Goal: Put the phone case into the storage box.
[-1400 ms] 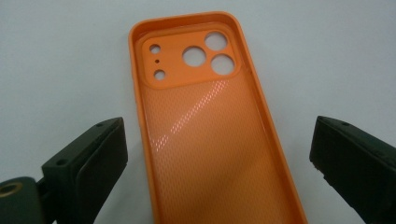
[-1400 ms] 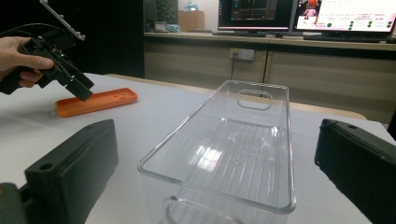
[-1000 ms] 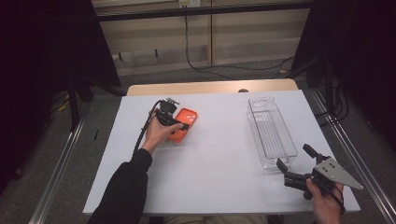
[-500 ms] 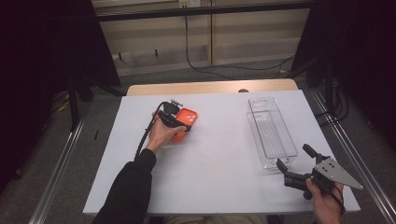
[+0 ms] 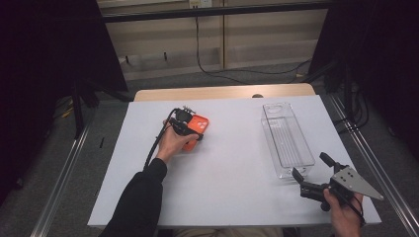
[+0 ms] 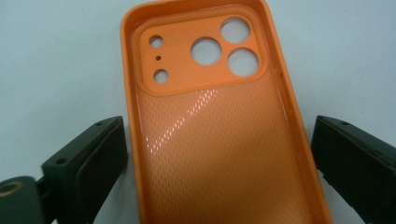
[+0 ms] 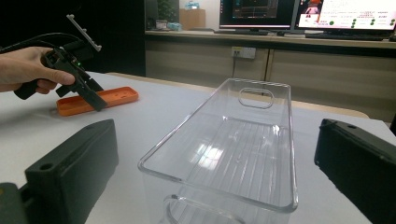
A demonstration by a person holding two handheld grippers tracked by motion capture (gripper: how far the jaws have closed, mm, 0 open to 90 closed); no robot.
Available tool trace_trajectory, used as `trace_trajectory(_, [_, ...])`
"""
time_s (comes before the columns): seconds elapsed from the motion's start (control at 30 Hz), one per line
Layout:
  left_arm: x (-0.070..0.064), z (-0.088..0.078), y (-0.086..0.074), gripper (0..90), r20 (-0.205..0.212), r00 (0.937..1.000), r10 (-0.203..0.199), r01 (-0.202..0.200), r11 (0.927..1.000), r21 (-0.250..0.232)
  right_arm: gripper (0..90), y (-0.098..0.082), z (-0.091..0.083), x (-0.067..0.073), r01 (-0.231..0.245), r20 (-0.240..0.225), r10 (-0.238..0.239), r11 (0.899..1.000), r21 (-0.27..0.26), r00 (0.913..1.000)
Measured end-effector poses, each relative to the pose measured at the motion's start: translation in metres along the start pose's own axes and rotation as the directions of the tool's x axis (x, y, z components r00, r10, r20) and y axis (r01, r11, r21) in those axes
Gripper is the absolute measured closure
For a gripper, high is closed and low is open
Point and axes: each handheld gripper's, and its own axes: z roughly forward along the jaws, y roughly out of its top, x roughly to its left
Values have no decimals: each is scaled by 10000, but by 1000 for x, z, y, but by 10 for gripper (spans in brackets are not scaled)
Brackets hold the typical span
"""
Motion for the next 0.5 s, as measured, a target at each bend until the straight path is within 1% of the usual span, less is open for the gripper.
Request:
trace_trajectory(0.07, [-1, 0, 1, 86, -46, 9998, -187, 187, 9998, 20, 0, 0, 0, 0, 23, -21, -23, 10000, 26, 10000])
trace_trajectory(0.17, [0, -2, 2, 128, -91, 9999, -105, 106, 9998, 165, 0, 0, 0, 0, 15, -27, -15, 10000, -21, 10000])
trace_trajectory(0.23, [-1, -2, 3, 135, -66, 9997, -223, 224, 9996, 170, 0, 0, 0, 0, -3, -24, 3, 10000, -44, 10000])
trace_trajectory(0.33, [-1, -3, 5, 142, -155, 9997, -184, 189, 9992, 348, 0, 0, -1, 0, -7, -26, 7, 10000, -76, 10000])
trace_trajectory(0.37, [-2, -2, 5, 144, -114, 9995, -303, 307, 9990, 337, 0, 0, 0, 0, -16, -36, 15, 10000, -70, 10000])
trace_trajectory(0.43, [-2, -3, 6, 146, -127, 9995, -294, 299, 9987, 424, 0, 0, 0, 0, -11, -43, 11, 10000, -66, 10000])
trace_trajectory(0.5, [-1, -4, 6, 147, -91, 9995, -313, 316, 9988, 369, 0, 0, 0, 0, -13, -37, 12, 10000, -71, 10000])
